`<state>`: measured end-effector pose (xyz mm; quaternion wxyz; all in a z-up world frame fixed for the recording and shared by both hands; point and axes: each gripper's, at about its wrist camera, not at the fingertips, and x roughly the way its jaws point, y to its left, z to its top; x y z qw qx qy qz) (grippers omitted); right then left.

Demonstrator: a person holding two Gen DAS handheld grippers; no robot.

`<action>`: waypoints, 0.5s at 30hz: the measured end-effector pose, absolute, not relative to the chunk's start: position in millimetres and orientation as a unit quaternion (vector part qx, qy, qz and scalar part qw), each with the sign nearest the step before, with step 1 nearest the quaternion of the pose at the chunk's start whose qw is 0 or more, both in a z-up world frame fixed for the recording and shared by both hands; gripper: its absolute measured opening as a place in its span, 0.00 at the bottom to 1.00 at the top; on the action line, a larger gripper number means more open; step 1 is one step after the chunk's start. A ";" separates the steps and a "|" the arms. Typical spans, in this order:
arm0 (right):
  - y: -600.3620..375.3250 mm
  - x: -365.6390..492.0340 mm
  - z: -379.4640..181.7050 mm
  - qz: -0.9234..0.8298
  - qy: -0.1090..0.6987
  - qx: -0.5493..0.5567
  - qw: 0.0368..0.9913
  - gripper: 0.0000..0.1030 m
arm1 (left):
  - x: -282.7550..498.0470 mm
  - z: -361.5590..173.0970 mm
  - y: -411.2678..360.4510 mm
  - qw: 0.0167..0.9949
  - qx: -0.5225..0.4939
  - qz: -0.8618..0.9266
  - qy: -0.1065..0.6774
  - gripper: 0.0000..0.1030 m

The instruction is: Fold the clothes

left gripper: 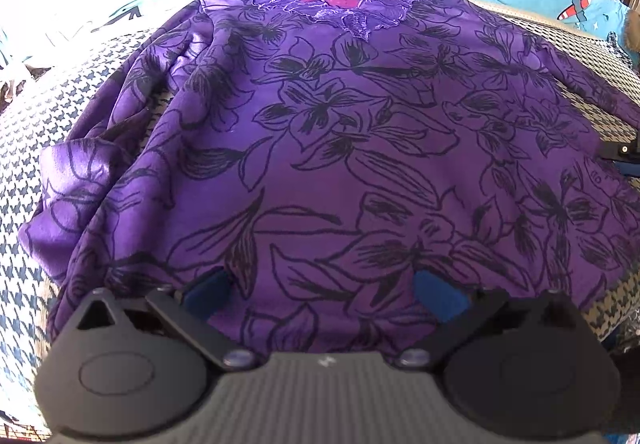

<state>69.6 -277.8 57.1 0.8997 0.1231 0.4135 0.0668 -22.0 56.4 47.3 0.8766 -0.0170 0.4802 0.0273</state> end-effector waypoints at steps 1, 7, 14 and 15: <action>-275.1 70.3 56.3 0.068 0.412 0.116 0.901 0.44 | -21.6 47.2 56.0 0.877 -0.016 0.028 0.480 1.00; -270.2 72.1 52.2 0.084 0.409 0.104 0.903 0.10 | -20.6 47.0 55.0 0.877 -0.014 0.027 0.480 1.00; -280.6 59.4 65.6 0.037 0.363 0.115 0.924 0.06 | -21.9 47.0 51.7 0.876 -0.006 0.016 0.481 1.00; -282.1 60.6 64.2 0.028 0.367 0.117 0.922 0.06 | -22.0 46.9 51.2 0.876 -0.004 0.015 0.481 1.00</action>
